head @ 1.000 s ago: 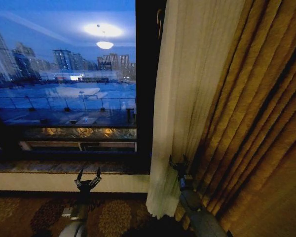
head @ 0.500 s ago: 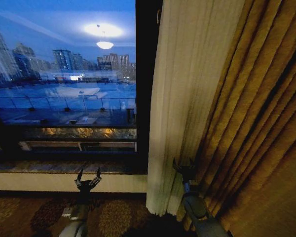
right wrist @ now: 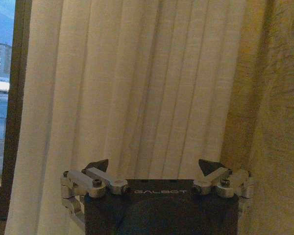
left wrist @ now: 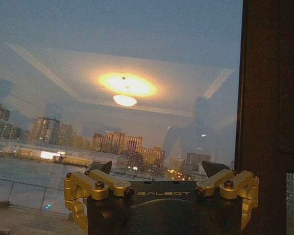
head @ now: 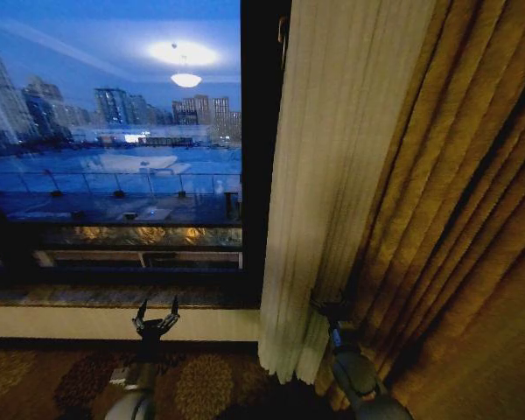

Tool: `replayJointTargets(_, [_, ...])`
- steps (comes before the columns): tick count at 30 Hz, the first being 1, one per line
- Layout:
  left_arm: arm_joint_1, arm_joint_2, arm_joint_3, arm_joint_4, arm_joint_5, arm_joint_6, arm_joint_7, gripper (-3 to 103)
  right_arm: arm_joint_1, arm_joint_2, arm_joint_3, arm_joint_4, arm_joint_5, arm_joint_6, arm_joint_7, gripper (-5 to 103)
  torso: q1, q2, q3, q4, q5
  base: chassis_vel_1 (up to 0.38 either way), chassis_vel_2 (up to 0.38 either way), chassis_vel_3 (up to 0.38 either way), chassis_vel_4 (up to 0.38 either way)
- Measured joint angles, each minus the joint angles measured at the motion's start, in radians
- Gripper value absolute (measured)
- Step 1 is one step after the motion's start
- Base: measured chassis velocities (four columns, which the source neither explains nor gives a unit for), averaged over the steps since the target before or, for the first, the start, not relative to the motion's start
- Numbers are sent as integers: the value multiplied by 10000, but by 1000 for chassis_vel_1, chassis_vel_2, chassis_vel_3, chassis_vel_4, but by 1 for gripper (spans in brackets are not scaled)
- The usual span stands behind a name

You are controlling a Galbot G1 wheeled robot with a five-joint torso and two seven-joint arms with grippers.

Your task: Open the curtains by pulling them apart, changing their state from closed to fully open.

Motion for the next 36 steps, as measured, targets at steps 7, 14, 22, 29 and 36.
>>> replayJointTargets(7, [0,0,0,0,0,0,0,100,-1,-32,7,39,40,-12,-5,100,0,0,0,0,0,0,0,0,0])
replayJointTargets(14, [0,0,0,0,0,0,0,100,4,-32,6,39,42,-9,-9,100,0,0,0,0,0,0,0,0,0])
replayJointTargets(22, [0,0,0,0,0,1,0,100,9,-31,2,35,42,6,-11,100,0,0,0,0,0,0,0,0,0])
replayJointTargets(29, [0,0,0,0,0,0,0,100,12,-28,0,29,40,15,-10,100,1,0,0,0,0,50,26,-37,-8])
replayJointTargets(36, [0,0,1,0,0,1,0,100,14,-26,0,23,38,20,-10,100,-1,0,0,-1,0,203,117,-201,-111])
